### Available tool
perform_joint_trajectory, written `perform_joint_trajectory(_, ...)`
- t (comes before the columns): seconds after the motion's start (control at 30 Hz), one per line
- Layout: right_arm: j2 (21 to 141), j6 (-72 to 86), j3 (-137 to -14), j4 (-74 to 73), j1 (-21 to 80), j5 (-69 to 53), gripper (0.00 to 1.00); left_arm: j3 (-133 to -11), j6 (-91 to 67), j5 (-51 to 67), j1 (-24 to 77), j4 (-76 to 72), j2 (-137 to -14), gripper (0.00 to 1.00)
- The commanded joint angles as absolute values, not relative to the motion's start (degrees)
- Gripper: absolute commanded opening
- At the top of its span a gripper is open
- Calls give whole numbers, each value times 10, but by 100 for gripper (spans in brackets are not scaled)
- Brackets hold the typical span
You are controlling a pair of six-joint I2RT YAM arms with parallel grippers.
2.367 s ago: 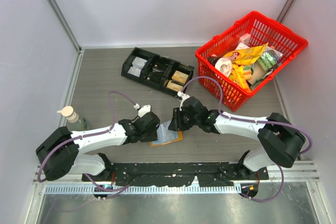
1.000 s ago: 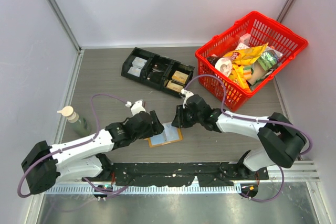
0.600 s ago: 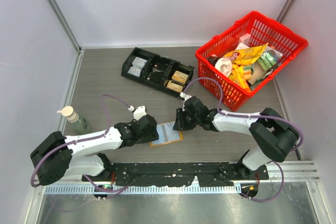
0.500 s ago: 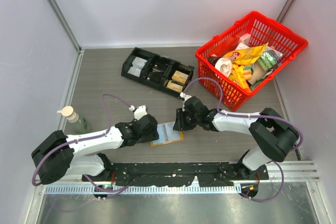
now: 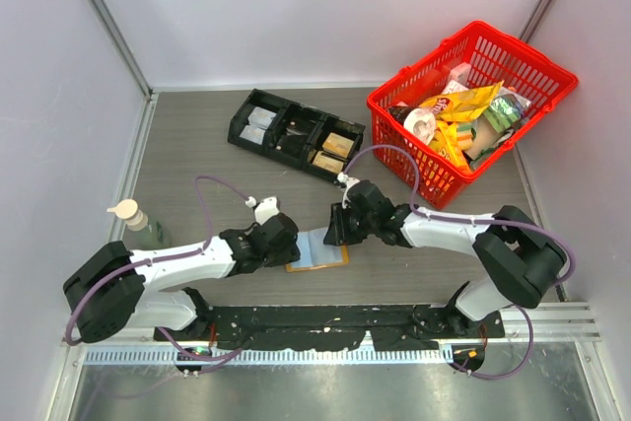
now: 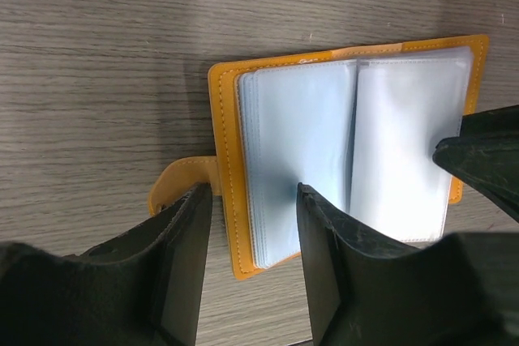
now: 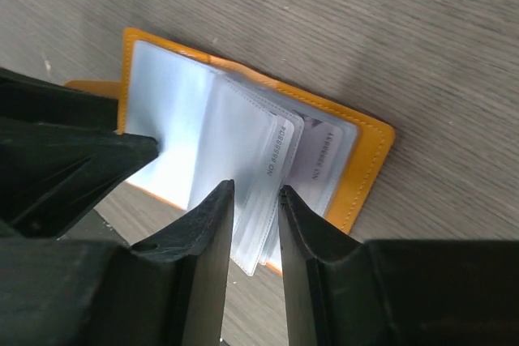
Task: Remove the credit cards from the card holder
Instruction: Remove the credit card from the card holder.
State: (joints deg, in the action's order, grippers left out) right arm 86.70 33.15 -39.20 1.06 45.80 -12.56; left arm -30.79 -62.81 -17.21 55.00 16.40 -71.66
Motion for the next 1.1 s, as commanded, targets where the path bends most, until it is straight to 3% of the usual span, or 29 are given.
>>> perform_joint_trajectory(0.0, 824, 343, -410, 34, 465, -163, 33, -293, -643, -140, 552, 142, -735, 49)
perform_joint_trajectory(0.43, 820, 381, -381, 98, 465, -192, 31, -280, -655, -135, 553, 124, -726, 49)
perform_joint_trajectory(0.63, 827, 368, -378, 80, 464, -157, 8, -272, -662, -143, 552, 127, -708, 52)
perform_joint_trajectory(0.7, 829, 362, -376, 70, 464, -141, 1, -269, -668, -150, 553, 133, -694, 54)
perform_joint_trajectory(0.93, 835, 360, -361, 65, 455, -117, 1, -276, -681, -200, 553, 213, -595, 75)
perform_joint_trajectory(1.07, 838, 364, -355, 69, 454, -105, 1, -294, -681, -240, 551, 257, -509, 80)
